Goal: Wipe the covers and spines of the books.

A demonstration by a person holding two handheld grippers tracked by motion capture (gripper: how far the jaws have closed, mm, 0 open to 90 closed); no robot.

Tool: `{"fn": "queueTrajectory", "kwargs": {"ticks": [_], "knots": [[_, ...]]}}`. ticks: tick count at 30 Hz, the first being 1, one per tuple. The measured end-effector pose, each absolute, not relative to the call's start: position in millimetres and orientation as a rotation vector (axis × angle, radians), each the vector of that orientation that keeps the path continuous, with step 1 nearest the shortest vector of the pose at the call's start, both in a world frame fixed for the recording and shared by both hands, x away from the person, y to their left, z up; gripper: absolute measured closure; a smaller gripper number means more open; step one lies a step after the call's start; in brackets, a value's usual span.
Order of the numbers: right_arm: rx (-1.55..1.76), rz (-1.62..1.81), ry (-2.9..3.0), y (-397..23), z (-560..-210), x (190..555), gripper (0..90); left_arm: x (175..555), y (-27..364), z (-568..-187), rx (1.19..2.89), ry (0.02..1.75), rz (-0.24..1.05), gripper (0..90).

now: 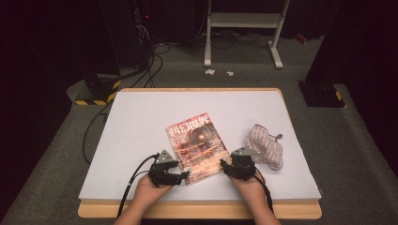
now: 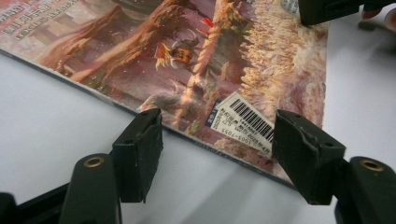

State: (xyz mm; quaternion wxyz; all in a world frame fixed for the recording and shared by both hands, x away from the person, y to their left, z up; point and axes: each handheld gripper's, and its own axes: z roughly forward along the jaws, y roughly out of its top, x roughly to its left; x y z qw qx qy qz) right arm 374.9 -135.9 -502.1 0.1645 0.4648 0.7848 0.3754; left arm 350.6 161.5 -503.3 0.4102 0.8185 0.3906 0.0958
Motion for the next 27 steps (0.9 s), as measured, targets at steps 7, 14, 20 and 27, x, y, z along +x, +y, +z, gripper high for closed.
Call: {"fn": "queueTrajectory", "kwargs": {"ticks": [7, 14, 20, 27], "knots": [[1.3, 1.057, 2.245, -132.9, -501.4, 369.2, 48.5, 354.0, 165.8, -503.5, 2.046, 0.993, 0.236, 37.3], [1.28, 1.04, 2.27, -127.6, -499.5, 353.6, 48.7, 363.2, 170.4, -503.4, 2.032, 1.027, 0.26, 39.1], [1.272, 1.038, 2.267, -123.2, -499.8, 346.7, 48.8, 379.0, 174.4, -502.8, 2.012, 1.071, 0.269, 41.8], [1.27, 1.045, 2.259, -119.1, -500.5, 345.3, 48.9, 387.5, 172.6, -502.7, 2.003, 1.09, 0.323, 41.6]]}}
